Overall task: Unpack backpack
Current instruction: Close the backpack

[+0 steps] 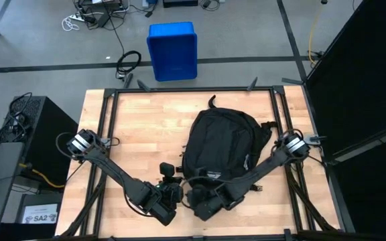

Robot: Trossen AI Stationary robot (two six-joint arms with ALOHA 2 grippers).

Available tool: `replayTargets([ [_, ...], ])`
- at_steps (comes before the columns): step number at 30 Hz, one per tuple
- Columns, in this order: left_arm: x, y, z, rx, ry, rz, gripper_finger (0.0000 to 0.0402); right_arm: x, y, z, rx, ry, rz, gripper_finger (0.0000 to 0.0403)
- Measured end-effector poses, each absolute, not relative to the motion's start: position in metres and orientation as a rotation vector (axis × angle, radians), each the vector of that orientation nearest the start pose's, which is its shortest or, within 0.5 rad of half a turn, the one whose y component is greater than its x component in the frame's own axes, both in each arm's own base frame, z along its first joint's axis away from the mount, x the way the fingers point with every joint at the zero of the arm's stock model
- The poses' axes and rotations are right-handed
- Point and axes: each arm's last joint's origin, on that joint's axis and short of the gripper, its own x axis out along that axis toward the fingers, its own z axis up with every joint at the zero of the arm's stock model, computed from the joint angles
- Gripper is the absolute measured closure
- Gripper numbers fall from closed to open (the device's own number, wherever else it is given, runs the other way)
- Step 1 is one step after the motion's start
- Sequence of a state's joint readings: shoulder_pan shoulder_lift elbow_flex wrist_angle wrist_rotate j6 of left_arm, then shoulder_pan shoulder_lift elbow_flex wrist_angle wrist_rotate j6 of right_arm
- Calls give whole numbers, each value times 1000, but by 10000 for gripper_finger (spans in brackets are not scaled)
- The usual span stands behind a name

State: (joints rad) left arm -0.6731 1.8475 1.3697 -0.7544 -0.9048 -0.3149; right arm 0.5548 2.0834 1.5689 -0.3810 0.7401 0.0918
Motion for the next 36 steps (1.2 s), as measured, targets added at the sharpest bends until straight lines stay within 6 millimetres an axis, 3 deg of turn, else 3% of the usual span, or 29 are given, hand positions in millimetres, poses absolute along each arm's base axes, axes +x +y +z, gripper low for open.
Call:
replayTargets([
  [4, 301, -210, 218, 578, 809, 330, 401, 392, 203, 176, -482, 817, -294, 87],
  [8, 301, -210, 218, 574, 807, 329, 401, 391, 190, 166, -501, 882, -381, 122],
  [11, 301, -210, 218, 570, 805, 330, 401, 392, 188, 164, -501, 888, -388, 189],
  [15, 301, -210, 219, 568, 803, 330, 401, 391, 189, 164, -506, 887, -381, 340],
  [17, 301, -210, 219, 568, 802, 330, 401, 389, 192, 164, -538, 886, -372, 382],
  [23, 297, -208, 219, 586, 825, 352, 401, 372, 216, 172, -581, 853, -341, 400],
  [27, 291, -201, 219, 595, 841, 426, 401, 345, 236, 194, -542, 810, -348, 401],
  [36, 271, -193, 243, 572, 797, 486, 401, 286, 252, 230, -482, 771, -421, 402],
])
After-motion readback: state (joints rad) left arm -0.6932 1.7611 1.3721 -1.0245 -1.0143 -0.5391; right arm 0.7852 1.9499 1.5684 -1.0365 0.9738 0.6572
